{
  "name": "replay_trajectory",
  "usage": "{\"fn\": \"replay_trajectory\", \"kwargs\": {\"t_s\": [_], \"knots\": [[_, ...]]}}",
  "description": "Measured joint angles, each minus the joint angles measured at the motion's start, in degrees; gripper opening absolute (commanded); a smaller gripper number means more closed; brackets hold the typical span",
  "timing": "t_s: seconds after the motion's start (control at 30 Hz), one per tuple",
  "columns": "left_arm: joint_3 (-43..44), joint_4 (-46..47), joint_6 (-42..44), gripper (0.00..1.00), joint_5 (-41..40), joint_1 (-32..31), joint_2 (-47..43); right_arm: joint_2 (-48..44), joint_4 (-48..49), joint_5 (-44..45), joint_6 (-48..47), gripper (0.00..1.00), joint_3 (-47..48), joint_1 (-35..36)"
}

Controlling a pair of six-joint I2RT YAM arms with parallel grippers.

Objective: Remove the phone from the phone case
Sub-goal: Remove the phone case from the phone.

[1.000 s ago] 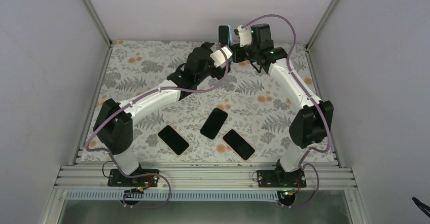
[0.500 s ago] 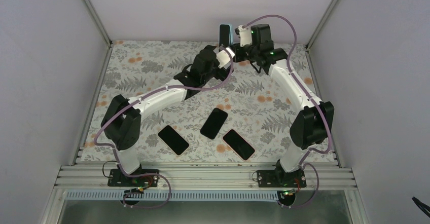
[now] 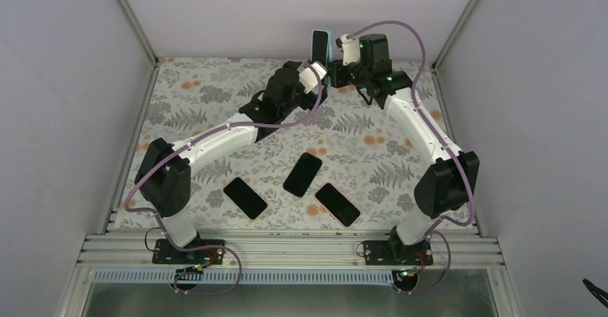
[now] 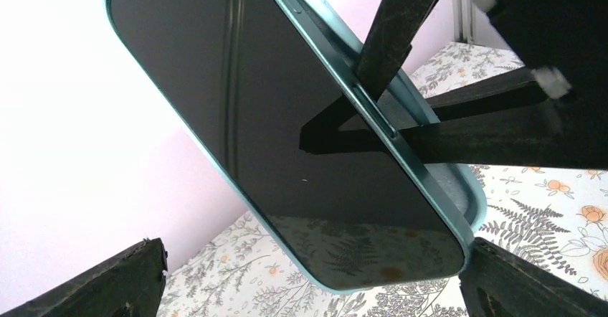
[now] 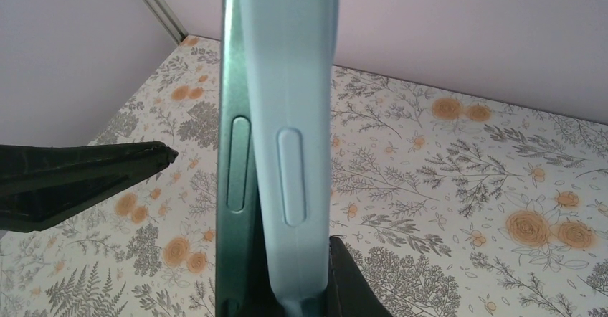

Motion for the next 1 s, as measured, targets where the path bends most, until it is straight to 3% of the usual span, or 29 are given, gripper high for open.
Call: {"fn": "replay_trajectory", "kwargs": {"t_s": [0.37, 0.5, 0.67, 0.87, 1.0], "knots": [[0.7, 1.1, -0.7, 1.0, -2.1, -0.9, 0.9, 0.0, 0.0, 0.0, -0.5, 0.03, -0.2, 0.3], [-1.2, 6.9, 2.7, 1.0, -6.9, -2.3, 0.9, 0.0, 0.9, 0.0, -0.7, 0.03, -0.5, 0.3], [-2.1, 19.0, 14.1, 1.0, -15.5, -4.3, 2.7, 0.0, 3.4, -0.2, -0.6, 0.03, -0.6, 0.3], [-8.4, 47.9, 30.8, 1.0, -22.7, -5.7, 8.9, 0.0, 4.9, -2.1, -1.2, 0.03, -1.2, 0.3], [-9.3, 58.7, 36.9, 1.0, -24.2, -5.8, 12.9, 0.0, 5.7, -3.2, -2.3, 0.03, -2.4, -0.2]]}}
